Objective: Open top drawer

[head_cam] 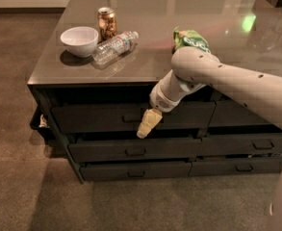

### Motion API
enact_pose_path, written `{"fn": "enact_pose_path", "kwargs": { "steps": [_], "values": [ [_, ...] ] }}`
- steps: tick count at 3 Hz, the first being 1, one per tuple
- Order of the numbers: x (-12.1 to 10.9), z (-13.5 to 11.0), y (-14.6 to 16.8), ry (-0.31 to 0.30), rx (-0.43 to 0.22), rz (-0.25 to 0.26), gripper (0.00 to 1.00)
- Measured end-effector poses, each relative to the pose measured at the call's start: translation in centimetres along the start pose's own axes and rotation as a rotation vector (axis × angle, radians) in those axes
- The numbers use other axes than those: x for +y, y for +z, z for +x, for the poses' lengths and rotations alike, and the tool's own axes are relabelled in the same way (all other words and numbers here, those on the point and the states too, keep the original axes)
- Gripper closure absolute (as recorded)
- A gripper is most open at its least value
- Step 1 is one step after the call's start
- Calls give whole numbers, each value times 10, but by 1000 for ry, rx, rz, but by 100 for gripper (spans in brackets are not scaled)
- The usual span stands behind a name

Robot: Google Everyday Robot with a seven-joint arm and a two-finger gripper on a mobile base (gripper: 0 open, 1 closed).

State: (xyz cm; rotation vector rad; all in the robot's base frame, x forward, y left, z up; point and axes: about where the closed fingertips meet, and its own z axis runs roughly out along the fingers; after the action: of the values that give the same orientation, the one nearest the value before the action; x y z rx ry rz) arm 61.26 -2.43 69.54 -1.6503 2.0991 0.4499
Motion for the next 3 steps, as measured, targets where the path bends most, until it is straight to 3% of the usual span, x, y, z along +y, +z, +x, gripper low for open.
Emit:
{"fn": "enact_pose_path", "kwargs": {
  "steps": [1,3],
  "values": [
    [-4,6,12,29,4,10,0],
    [15,15,2,101,-64,157,0]
  ]
}}
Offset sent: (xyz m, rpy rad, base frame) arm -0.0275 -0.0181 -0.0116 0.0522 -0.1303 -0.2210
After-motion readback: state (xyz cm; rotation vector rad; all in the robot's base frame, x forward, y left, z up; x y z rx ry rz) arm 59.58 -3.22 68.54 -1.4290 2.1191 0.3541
